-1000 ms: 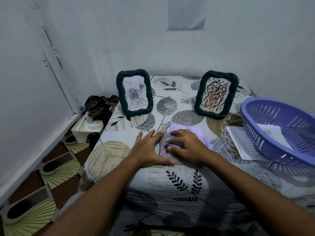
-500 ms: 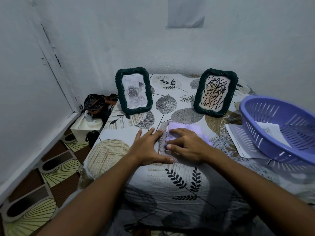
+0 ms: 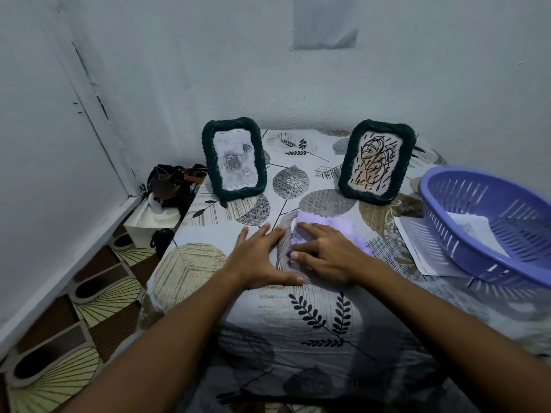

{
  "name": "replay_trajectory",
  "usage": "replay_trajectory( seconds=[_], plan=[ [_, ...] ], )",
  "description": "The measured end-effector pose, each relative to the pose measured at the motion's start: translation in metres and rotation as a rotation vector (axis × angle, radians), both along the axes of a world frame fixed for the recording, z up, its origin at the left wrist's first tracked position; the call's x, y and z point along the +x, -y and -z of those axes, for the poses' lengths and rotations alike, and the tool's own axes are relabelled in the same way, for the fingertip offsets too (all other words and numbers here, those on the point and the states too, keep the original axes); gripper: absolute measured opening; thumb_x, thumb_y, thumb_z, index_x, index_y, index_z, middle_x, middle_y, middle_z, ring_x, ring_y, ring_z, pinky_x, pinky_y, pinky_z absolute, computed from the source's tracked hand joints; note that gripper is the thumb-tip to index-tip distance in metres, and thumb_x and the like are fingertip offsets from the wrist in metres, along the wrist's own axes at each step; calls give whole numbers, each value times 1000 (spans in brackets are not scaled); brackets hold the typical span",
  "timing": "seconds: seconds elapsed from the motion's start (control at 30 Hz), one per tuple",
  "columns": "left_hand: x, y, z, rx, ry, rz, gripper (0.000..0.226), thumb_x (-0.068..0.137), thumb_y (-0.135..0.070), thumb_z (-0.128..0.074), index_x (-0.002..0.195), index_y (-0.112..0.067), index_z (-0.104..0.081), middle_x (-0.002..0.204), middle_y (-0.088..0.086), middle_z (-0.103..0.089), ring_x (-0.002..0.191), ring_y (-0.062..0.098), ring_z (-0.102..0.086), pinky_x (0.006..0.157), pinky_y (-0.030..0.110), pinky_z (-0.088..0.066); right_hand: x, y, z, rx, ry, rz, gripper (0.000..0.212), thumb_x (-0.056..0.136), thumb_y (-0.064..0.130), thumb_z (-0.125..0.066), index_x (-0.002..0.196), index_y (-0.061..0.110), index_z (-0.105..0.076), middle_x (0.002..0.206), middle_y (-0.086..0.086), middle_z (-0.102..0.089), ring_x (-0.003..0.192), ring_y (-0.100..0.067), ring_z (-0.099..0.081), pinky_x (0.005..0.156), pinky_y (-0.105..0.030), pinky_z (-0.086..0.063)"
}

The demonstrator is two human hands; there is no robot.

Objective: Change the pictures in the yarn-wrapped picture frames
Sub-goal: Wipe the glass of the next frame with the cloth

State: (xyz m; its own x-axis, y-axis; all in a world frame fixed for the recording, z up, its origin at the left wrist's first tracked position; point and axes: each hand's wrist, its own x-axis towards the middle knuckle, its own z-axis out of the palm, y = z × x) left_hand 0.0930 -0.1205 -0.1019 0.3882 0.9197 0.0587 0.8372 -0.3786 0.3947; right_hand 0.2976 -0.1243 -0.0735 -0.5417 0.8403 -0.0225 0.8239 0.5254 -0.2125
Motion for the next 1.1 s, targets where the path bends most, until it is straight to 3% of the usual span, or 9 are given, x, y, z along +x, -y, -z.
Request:
replay_trajectory(
  seconds=[0.1, 0.33, 0.47, 0.57, 0.87, 1.03, 1.1],
  plan=[
    [0, -1, 0, 1, -5, -4, 131, 47, -95, -49, 153, -25, -18, 160, -5, -20, 147, 7, -8, 120, 47, 3, -1, 2, -2, -11, 41, 9, 57, 93, 61, -17, 139, 41, -43, 161, -6, -10, 147, -22, -10, 116, -43, -9],
    [0, -1, 0, -2, -2, -1, 131, 46, -95, -48, 153, -25, -19, 160, -5, -20, 147, 7, -8, 120, 47, 2, 2, 1, 0, -49, 24, 13, 52, 96, 61, -21, 139, 43, -42, 160, -6, -14, 148, -22, -9, 118, -45, -9],
    [0, 0, -1, -6, 3, -3, 131, 45, -96, -48, 153, -26, -19, 160, -4, -18, 147, 7, -7, 120, 47, 3, 14, 1, -8, -43, -11, -11, 44, 97, 59, -29, 129, 44, -55, 159, -7, -21, 146, -19, -18, 114, -36, -19],
    [-1, 1, -3, -18, 13, -6, 134, 41, -97, -47, 152, -27, -20, 160, -3, -18, 147, 8, -7, 120, 46, 4, 31, -3, -13, -18, 28, 66, 46, 96, 59, -26, 130, 44, -53, 159, -10, -19, 146, -22, -18, 112, -34, -22],
    [0, -1, -1, -2, 23, -7, 132, 42, -96, -49, 151, -27, -22, 159, -4, -21, 147, 8, -10, 120, 46, 3, 7, -23, -1, -64, 116, 208, 56, 95, 63, -14, 146, 44, -27, 161, -7, 6, 146, -35, 9, 117, -55, 6],
    [0, 2, -2, 0, 16, -3, 131, 44, -94, -50, 152, -26, -22, 159, -4, -21, 147, 7, -9, 120, 45, 3, 11, -1, 1, -17, 127, 41, 66, 90, 67, -6, 148, 41, -22, 161, 1, -5, 148, -25, 1, 118, -50, 8],
    [0, 3, -5, -16, 22, -9, 132, 42, -93, -49, 152, -26, -22, 160, -3, -19, 147, 8, -9, 120, 44, 4, 29, -1, 0, 12, 142, 34, 81, 81, 74, 9, 149, 39, -19, 160, 4, -9, 148, -23, -2, 118, -46, 5]
  ],
)
